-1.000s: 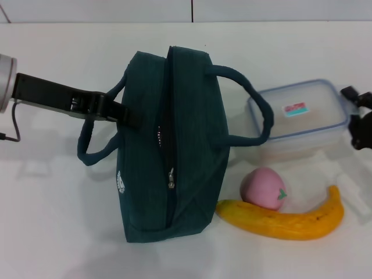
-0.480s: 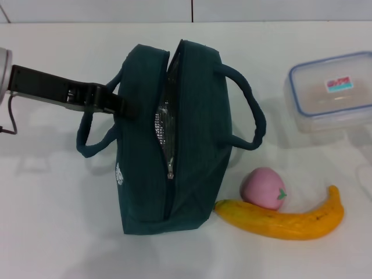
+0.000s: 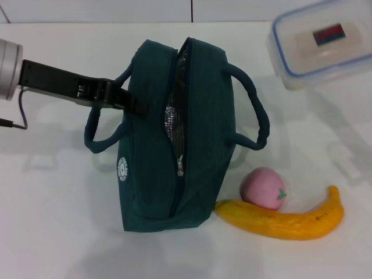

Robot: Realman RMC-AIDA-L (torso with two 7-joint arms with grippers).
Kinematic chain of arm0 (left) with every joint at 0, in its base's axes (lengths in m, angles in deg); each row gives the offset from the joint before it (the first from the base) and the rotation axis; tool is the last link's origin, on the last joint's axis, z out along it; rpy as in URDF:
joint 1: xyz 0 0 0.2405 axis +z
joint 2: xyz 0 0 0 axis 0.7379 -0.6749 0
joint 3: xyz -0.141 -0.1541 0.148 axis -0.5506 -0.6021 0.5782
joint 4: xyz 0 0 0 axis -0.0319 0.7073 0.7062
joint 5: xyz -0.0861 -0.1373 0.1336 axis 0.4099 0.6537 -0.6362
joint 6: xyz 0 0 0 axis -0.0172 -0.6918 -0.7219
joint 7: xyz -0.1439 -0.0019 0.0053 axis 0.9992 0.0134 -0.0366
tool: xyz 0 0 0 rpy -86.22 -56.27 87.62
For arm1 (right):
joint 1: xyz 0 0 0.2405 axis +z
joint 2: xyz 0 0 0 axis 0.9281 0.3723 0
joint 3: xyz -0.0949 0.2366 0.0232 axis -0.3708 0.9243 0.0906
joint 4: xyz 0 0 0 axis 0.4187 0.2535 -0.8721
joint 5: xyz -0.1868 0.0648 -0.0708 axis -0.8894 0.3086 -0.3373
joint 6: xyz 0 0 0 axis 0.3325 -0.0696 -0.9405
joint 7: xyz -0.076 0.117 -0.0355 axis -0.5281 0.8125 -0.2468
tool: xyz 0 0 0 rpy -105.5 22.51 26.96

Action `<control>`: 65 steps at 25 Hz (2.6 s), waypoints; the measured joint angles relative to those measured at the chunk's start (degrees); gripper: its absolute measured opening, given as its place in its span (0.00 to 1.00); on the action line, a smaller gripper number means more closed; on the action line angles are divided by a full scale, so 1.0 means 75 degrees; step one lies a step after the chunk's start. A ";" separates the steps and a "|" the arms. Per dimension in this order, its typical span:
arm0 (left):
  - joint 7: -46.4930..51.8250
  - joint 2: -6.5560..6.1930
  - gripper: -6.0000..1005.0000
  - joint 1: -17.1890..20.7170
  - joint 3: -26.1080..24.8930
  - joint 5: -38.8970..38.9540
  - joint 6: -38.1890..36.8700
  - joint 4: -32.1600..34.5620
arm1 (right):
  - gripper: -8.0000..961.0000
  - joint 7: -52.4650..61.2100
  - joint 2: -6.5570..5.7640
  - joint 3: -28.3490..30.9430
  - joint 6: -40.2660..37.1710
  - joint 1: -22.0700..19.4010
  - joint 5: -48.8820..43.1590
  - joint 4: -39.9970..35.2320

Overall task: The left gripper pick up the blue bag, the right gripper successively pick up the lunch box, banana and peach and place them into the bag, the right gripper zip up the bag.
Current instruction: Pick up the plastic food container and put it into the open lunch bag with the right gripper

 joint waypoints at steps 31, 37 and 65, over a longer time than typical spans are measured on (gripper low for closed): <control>-0.0536 -0.0065 0.05 -0.0817 -0.0029 0.0001 0.0624 -0.1051 | 0.14 -0.0982 0.0000 -0.0086 0.1359 0.1924 -0.1340 0.0436; -0.0566 -0.0091 0.05 -0.0915 -0.0037 0.0001 0.0720 -0.1058 | 0.14 -0.1025 0.0000 -0.0116 0.1560 0.1849 -0.1650 0.0402; -0.1009 -0.0181 0.05 -0.1378 -0.0036 -0.0008 0.1014 -0.1727 | 0.15 -0.1214 0.0001 -0.0105 0.3277 0.2832 -0.3032 0.0771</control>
